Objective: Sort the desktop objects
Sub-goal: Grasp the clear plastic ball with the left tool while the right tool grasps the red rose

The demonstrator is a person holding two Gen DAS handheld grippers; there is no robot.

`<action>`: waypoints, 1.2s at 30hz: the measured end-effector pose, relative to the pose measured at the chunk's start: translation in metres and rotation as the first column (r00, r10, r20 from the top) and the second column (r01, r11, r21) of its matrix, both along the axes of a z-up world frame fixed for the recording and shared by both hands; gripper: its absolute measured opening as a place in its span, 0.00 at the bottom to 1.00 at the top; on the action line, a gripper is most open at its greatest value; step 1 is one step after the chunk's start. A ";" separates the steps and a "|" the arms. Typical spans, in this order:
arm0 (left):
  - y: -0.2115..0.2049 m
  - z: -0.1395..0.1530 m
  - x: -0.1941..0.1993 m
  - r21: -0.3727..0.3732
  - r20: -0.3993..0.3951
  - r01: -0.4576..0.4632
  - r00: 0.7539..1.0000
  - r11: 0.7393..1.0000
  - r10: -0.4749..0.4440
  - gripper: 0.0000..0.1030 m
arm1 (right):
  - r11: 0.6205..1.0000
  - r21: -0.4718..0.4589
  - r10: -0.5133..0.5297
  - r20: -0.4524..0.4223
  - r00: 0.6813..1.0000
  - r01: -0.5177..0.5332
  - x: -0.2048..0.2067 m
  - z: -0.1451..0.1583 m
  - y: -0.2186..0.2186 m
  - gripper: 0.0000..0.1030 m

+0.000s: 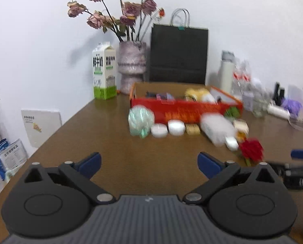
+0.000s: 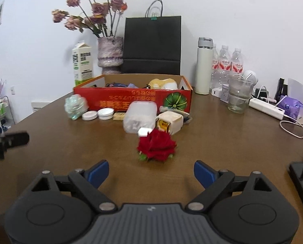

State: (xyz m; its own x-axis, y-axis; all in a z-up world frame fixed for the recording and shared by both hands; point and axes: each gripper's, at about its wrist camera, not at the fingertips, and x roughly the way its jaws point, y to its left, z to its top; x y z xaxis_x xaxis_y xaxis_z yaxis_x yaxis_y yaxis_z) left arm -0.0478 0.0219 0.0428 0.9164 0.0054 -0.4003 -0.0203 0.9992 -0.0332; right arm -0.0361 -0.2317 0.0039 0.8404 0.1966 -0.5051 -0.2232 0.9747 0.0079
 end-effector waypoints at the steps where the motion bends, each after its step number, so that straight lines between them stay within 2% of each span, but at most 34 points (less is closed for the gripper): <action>1: 0.003 0.000 0.014 -0.001 0.013 -0.015 1.000 1.000 0.015 1.00 | 1.000 0.001 -0.004 -0.005 1.000 0.004 0.011 -0.001 0.001 0.88; 3: 0.007 0.001 0.046 0.020 0.002 -0.055 0.998 0.998 0.055 1.00 | 1.000 -0.004 -0.008 -0.016 1.000 0.008 0.033 -0.004 0.005 0.88; 7: 0.013 -0.003 0.113 -0.002 -0.086 -0.036 0.996 0.999 0.035 1.00 | 1.000 -0.021 -0.008 -0.053 0.999 0.007 0.068 -0.012 0.012 0.86; 11: 0.014 -0.015 0.162 0.013 -0.131 -0.041 0.990 0.999 0.043 0.94 | 1.000 -0.004 -0.003 -0.106 0.994 0.003 0.090 -0.018 0.013 0.76; 13: 0.016 -0.020 0.175 0.007 -0.130 -0.044 0.990 0.999 0.045 0.72 | 1.000 -0.002 0.004 -0.121 0.993 -0.004 0.093 -0.020 0.013 0.72; 14: 0.018 -0.022 0.180 0.001 -0.150 -0.040 0.988 0.999 0.040 0.37 | 1.000 -0.001 0.002 -0.127 0.992 -0.002 0.094 -0.022 0.013 0.59; 15: 0.022 -0.022 0.182 -0.024 -0.172 -0.027 0.985 0.999 0.022 0.30 | 1.000 0.003 0.000 -0.132 0.991 0.001 0.094 -0.022 0.012 0.53; 17: 0.030 -0.016 0.174 -0.085 -0.167 -0.023 0.986 0.996 0.008 0.23 | 0.999 0.033 0.003 -0.129 0.992 0.001 0.091 -0.020 0.007 0.47; 19: 0.033 -0.006 0.157 -0.109 -0.157 -0.020 0.988 0.994 0.003 0.22 | 0.999 0.051 0.007 -0.113 0.994 -0.001 0.084 -0.014 0.004 0.44; 23: 0.028 0.018 0.089 -0.139 -0.053 -0.005 0.999 0.990 -0.002 0.22 | 0.998 0.062 0.013 -0.040 0.999 -0.010 0.054 0.006 0.007 0.41; 26: 0.013 0.020 0.039 -0.114 -0.015 -0.005 1.000 0.993 0.003 0.23 | 0.995 0.089 0.040 0.006 0.999 -0.041 0.027 0.016 0.011 0.40; 28: 0.005 0.018 0.012 -0.072 -0.014 -0.026 1.000 0.997 0.025 0.23 | 0.996 0.078 0.048 0.042 0.998 -0.052 0.009 0.022 0.015 0.40; 30: 0.000 0.016 -0.011 -0.062 -0.029 -0.041 0.999 0.997 0.040 0.22 | 0.997 0.058 0.045 0.079 0.996 -0.050 -0.008 0.028 0.015 0.40; 36: -0.016 0.025 -0.079 -0.046 0.003 0.018 1.000 0.999 -0.018 0.22 | 0.995 0.074 0.048 0.163 0.986 -0.061 -0.061 0.054 0.008 0.40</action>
State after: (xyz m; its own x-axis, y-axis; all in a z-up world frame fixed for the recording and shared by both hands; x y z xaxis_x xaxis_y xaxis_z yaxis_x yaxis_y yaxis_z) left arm -0.1266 0.0061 0.0676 0.9171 -0.0291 -0.3975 -0.0026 0.9969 -0.0790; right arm -0.0976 -0.2232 0.0579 0.8962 0.2780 -0.3457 -0.2806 0.9588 0.0437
